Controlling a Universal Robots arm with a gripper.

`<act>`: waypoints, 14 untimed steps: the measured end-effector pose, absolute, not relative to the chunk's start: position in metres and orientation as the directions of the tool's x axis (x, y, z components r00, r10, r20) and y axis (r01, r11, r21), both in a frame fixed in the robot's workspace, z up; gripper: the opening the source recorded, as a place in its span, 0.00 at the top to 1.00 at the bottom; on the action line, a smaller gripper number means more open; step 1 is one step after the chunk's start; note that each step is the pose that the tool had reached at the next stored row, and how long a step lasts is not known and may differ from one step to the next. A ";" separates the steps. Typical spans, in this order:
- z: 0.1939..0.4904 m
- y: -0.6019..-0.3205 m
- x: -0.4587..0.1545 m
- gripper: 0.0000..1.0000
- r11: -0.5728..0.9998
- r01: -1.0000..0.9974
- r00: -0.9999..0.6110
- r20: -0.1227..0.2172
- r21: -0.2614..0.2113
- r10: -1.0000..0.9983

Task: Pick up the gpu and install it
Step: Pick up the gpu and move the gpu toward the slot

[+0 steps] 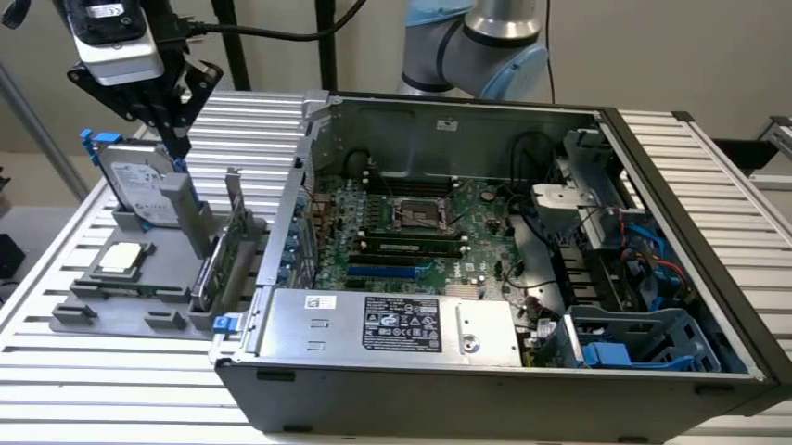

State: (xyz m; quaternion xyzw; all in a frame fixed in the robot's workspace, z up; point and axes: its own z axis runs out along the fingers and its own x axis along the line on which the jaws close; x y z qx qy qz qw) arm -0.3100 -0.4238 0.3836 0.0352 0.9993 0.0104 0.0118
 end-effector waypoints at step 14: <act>0.384 -0.424 -0.310 1.00 0.997 0.070 -0.997 -0.023 0.021 0.071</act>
